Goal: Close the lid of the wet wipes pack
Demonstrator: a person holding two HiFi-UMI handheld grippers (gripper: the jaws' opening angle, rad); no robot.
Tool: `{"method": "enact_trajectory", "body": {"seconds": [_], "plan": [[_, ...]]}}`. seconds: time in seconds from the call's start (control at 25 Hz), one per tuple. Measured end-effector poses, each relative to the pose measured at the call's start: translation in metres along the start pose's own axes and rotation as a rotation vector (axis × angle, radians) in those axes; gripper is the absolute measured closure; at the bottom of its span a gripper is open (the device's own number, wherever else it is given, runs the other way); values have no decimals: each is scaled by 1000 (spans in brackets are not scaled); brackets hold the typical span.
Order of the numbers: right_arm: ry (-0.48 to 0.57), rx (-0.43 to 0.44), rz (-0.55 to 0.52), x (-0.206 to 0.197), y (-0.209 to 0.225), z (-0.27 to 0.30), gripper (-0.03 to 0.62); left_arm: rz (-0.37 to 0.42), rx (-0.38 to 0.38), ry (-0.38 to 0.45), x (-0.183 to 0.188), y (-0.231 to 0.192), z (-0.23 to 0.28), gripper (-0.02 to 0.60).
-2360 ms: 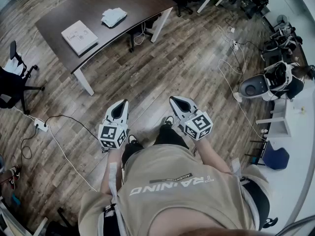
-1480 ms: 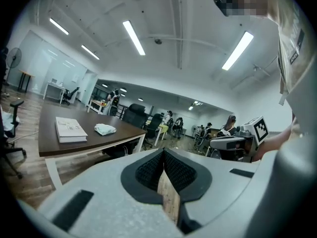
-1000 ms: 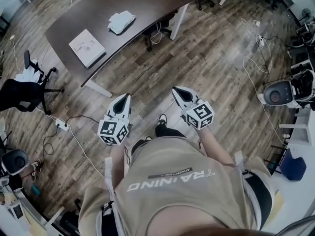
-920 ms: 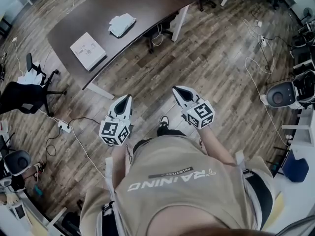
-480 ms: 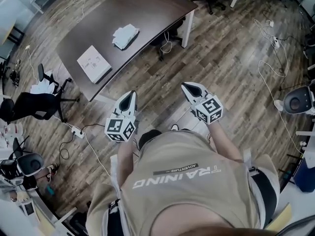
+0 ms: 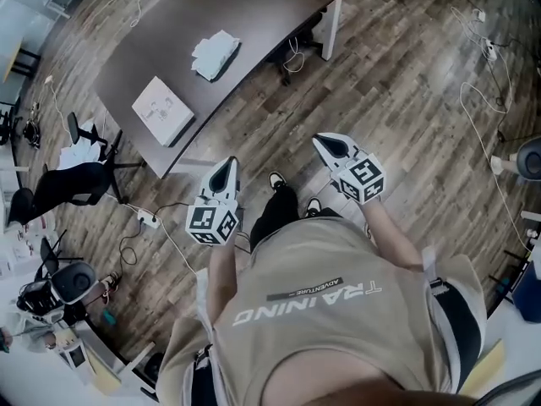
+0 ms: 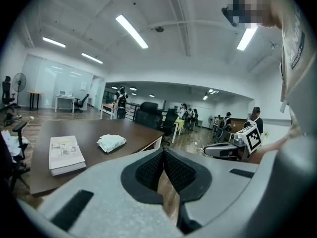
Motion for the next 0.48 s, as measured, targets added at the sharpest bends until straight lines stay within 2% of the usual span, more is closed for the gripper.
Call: {"method": "enact_trajectory", "body": {"seconds": [0.24, 0.48], "plan": [[-67, 6, -39, 18, 29, 43, 580, -57, -33, -11, 4, -33, 55, 577], [-65, -36, -67, 56, 54, 88, 580, -35, -128, 50, 43, -64, 117, 577]]}}
Point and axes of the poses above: the fingertips, and each gripper's own axes: z forward along the fingers, y to its right, x out of its top, the point moved 5 cm from there along -z, backward along the fingers, and after that the axes turned 14 degrees about x, right-handed, at the moved point
